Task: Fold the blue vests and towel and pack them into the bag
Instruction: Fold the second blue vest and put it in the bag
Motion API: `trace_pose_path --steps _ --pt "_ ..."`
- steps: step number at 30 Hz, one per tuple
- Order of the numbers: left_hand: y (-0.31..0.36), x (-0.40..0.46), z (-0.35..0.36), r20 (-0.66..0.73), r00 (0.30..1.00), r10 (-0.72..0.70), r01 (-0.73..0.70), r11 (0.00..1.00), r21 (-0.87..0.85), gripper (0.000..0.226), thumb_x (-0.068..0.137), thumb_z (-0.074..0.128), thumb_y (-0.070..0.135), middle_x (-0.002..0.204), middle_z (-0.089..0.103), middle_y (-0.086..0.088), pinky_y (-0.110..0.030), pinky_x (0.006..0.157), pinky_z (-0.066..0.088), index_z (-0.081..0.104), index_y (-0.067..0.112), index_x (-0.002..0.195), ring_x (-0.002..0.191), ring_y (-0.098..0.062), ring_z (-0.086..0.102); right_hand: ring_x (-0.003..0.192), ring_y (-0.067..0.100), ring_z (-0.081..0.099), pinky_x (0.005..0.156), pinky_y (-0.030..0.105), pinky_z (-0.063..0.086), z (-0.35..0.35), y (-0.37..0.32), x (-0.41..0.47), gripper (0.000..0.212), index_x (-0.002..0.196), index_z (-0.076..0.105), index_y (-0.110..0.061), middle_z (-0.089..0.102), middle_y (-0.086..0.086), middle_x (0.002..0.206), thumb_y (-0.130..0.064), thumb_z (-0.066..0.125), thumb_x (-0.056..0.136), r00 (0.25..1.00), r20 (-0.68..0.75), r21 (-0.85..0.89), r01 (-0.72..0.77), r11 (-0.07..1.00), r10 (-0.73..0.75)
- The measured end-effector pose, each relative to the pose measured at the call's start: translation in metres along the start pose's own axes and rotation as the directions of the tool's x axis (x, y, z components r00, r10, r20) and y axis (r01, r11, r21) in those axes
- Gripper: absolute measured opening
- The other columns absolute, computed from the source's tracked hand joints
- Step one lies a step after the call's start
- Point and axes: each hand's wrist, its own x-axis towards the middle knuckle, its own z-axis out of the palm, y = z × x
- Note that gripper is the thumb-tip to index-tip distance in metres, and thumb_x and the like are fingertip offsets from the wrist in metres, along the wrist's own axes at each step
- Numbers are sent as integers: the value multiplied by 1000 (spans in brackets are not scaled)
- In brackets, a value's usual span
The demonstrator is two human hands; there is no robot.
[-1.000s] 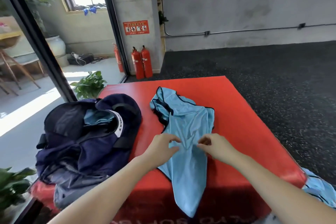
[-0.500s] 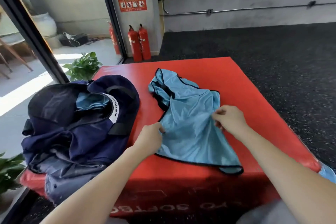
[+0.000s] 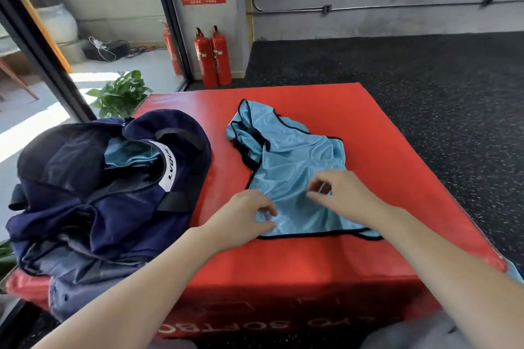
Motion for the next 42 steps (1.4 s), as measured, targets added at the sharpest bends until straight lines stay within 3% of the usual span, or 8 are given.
trace_pose_path --steps 4,9,14,21,29,33,38,42 --pt "-3 -4 8 119 993 -15 14 1000 9 33 74 81 55 101 55 17 -11 91 38 73 35 100 100 1 52 89 2 61 81 24 51 22 -7 -21 28 96 73 -31 65 -14 95 -52 78 79 944 329 -87 35 996 -4" --pt "-2 -4 15 43 998 -40 42 998 -42 15 80 80 45 98 55 14 -20 93 42 75 34 90 98 -1 52 93 -1 56 80 18 45 33 -6 -29 28 99 74 -34 56 -18 99 -51 81 77 958 288 -37 30 999 -18" --pt "4 -4 21 20 999 -50 51 998 -26 8 88 74 35 96 53 15 -19 91 40 73 27 88 97 -2 51 92 0 57 86 32 51 44 -2 -31 22 93 73 -36 59 -17 98 -53 77 80 980 200 -18 24 1000 -20" --pt "24 15 -11 -232 949 -215 146 949 -279 8 96 63 18 78 65 -2 -14 57 38 64 18 89 60 -3 47 90 9 65 76 33 50 8 5 -18 14 97 71 -34 69 -15 94 -43 71 86 999 -38 -183 -29 983 23" --pt "27 89 -137 -338 934 -112 88 992 -85 17 94 63 16 99 70 12 -24 86 47 75 23 105 93 -8 62 89 9 66 83 28 49 -110 21 15 11 82 73 -37 73 -15 88 -28 78 85 950 -280 -47 -159 986 140" --pt "50 113 -213 -506 861 -55 84 996 35 16 95 62 17 95 69 4 -19 70 42 76 15 104 87 -14 61 93 13 64 85 32 50 -171 -2 33 6 86 75 -36 69 -13 87 -31 77 84 884 -435 -19 -199 980 171" --pt "92 115 -292 -700 714 -13 46 999 29 9 93 62 21 87 68 -2 -20 60 40 71 19 92 78 -18 59 45 2 62 61 13 50 -240 -49 39 4 91 76 -19 69 -9 72 -20 73 87 759 -642 113 -41 993 104" --pt "129 98 -330 -745 665 58 29 994 102 12 94 62 18 88 69 -3 -18 62 42 74 15 98 80 -16 58 61 12 73 46 21 53 -279 -83 33 19 81 70 -22 74 8 88 -6 66 92 703 -694 288 77 954 153"
